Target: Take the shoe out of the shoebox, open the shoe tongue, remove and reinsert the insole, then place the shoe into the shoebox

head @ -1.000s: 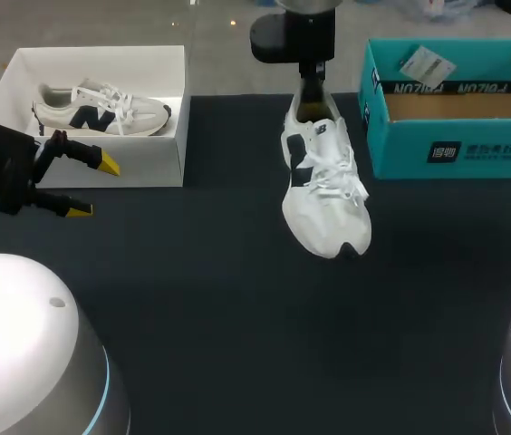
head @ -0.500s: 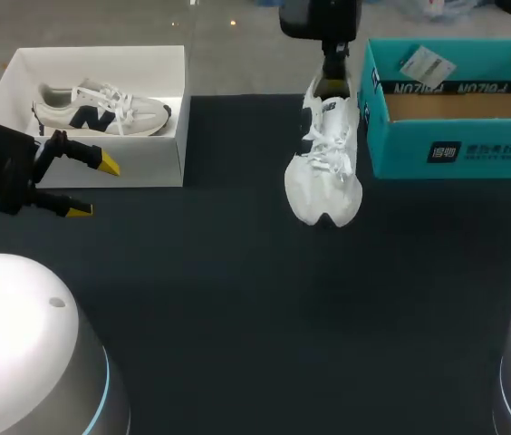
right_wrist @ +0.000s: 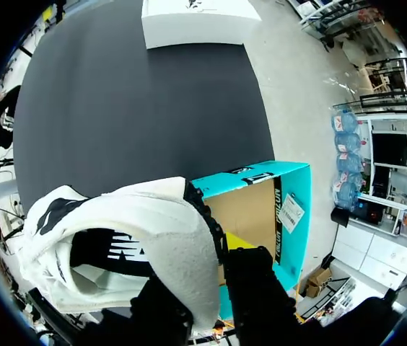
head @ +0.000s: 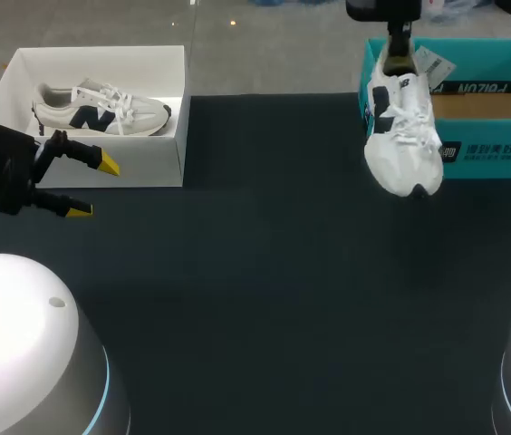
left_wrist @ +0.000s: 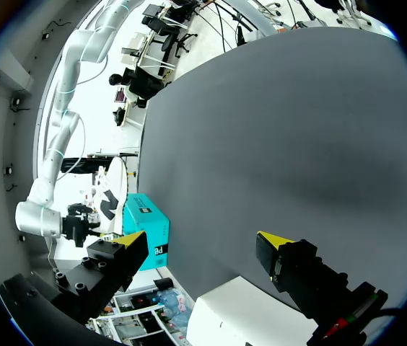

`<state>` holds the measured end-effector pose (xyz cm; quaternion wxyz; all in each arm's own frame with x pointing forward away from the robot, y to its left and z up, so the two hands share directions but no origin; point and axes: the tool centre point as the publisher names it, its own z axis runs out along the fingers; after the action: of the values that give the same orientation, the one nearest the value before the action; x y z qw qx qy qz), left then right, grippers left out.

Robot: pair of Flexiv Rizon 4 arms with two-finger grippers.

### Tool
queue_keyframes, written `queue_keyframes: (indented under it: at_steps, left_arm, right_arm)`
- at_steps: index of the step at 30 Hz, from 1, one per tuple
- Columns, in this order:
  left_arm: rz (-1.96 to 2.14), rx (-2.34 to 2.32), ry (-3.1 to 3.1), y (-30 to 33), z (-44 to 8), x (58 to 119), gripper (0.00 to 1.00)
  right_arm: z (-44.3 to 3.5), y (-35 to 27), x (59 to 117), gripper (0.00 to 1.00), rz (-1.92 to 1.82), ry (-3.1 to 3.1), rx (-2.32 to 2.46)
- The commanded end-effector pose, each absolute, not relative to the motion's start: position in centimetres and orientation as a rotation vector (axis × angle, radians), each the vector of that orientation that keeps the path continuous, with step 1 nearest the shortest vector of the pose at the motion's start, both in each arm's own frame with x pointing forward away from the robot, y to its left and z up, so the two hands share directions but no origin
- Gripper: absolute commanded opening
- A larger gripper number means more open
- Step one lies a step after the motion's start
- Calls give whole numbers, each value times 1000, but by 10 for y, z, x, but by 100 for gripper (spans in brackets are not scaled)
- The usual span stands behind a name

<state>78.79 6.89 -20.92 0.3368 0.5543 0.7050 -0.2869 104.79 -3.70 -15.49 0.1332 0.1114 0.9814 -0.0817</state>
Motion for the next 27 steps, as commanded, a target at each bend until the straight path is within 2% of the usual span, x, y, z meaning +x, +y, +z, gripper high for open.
queue_keyframes:
  at_steps: [1,17,27]
  left_arm:
    - [-745,1447,1842,68,-209,788,100]
    - [-745,1447,1842,68,-209,788,100]
    - [-745,1447,1842,68,-209,788,100]
  right_arm:
    - [-145,-71,1055,0,-167,2879,281]
    - [-135,-151,1075,0,-241,2942,257]
    - [-135,-151,1075,0,-241,2942,257]
